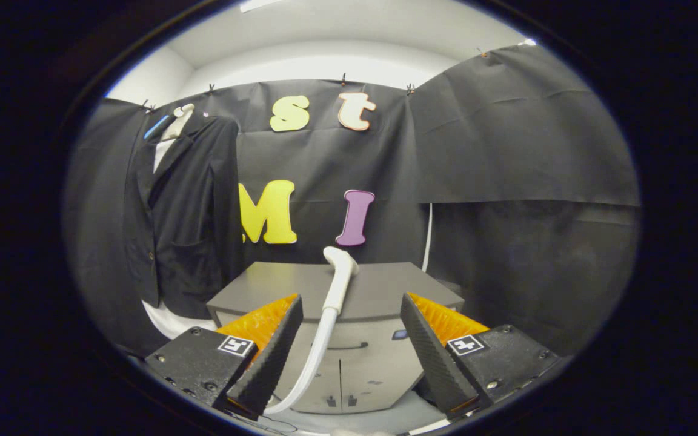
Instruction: Iron the clothes twice with a garment steamer, once on the left side and once on the right side.
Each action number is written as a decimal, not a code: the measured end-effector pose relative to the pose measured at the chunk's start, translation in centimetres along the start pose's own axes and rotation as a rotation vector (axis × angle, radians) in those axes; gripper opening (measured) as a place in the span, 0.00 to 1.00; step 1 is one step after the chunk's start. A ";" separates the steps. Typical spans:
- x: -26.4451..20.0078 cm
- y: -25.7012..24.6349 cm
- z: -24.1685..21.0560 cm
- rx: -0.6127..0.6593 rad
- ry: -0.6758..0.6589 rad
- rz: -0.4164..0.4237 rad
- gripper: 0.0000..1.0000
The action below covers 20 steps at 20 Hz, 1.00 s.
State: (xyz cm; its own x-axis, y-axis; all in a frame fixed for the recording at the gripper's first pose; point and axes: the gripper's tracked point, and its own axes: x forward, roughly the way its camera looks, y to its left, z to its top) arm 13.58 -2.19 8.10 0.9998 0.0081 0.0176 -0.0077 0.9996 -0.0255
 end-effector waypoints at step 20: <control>24.3 3.1 -7.3 0.025 0.377 0.149 0.98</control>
State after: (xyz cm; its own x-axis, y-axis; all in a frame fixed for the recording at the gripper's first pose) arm 37.96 0.91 1.14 0.9240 0.1474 -0.3527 -0.1485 0.9886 0.0240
